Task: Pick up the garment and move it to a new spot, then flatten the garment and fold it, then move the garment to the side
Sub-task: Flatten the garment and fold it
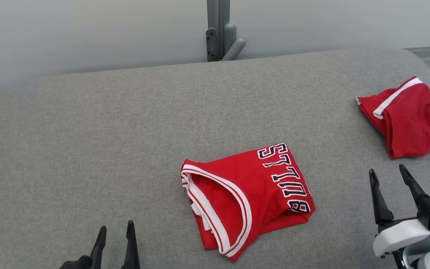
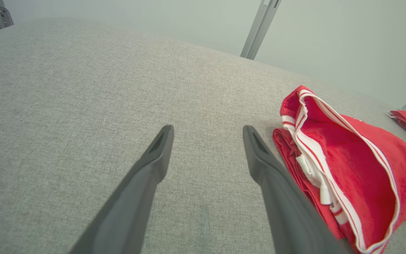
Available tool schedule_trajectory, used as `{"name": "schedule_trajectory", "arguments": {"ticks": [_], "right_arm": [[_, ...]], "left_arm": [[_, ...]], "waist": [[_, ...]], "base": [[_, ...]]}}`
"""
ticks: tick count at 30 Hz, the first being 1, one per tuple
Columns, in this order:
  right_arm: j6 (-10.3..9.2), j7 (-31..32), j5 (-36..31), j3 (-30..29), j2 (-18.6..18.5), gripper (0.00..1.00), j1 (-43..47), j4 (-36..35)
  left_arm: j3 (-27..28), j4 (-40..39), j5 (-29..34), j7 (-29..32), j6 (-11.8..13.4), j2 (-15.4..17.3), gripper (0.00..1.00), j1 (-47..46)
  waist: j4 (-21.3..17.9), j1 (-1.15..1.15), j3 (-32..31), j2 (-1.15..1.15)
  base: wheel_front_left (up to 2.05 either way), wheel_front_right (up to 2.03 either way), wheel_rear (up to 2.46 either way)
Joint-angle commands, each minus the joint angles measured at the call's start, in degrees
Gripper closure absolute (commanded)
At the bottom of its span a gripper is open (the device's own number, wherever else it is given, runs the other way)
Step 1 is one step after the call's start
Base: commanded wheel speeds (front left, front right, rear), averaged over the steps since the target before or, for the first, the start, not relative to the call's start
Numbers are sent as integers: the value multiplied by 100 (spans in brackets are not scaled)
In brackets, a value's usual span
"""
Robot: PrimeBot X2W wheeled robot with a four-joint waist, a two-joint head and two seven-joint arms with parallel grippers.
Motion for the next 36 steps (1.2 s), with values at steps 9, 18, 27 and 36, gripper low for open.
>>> {"name": "schedule_trajectory", "arguments": {"ticks": [9,18,27,36], "right_arm": [[-7,-39,-112,226,347,0,126,-262],[-7,-40,24,1514,343,100,-66,-138],[-7,10,205,2895,324,100,-823,1275],[-7,447,618,3978,555,100,-1664,2323]], "left_arm": [[39,-21,85,-14,-17,10,0,103],[-10,-47,58,-14,-10,10,0,-59],[-120,2,-3,-14,6,10,0,-291],[-163,63,-24,-14,-6,10,0,-406]], "waist": [[73,0,-60,24],[214,0,102,24],[463,0,357,24],[571,0,470,24]], "base": [[0,0,0],[0,0,0],[0,0,0],[0,0,0]]}}
